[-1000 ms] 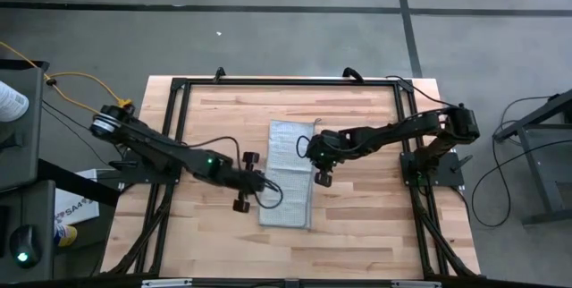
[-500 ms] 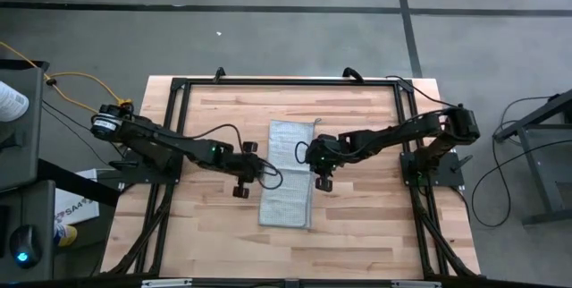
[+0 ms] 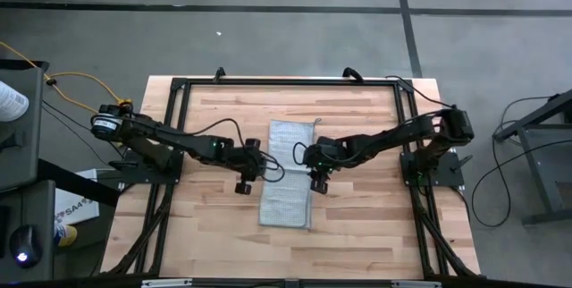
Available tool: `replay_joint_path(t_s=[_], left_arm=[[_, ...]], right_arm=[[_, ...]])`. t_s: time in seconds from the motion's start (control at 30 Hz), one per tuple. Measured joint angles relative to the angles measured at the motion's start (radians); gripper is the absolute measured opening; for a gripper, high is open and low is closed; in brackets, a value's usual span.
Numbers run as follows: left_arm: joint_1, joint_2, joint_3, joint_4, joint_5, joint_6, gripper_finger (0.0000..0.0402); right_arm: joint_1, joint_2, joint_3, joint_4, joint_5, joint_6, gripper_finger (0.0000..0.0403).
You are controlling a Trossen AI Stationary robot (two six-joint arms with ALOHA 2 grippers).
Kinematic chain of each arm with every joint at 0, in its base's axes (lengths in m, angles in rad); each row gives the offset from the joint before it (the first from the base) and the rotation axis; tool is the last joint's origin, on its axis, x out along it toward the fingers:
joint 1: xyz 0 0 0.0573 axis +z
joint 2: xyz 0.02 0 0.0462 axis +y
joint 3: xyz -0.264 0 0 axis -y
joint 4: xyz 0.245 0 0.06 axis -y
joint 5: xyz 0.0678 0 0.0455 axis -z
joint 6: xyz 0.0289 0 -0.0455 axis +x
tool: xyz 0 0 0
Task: Fold microfiber towels
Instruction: Fold the grey towel
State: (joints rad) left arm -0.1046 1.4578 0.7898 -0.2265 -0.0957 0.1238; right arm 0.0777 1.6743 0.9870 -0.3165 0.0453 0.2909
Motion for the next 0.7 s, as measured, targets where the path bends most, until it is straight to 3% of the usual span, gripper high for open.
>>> replay_joint_path(t_s=[0.47,0.7], left_arm=[[0.0,0.0,0.001,0.023,0.013,-0.03,0.0182],[0.0,0.0,0.001,0.025,0.012,-0.015,0.0209]], right_arm=[[0.0,0.106,0.0,0.057,-0.018,-0.009,0.0212],[0.0,0.113,0.002,0.072,0.005,-0.008,0.0224]])
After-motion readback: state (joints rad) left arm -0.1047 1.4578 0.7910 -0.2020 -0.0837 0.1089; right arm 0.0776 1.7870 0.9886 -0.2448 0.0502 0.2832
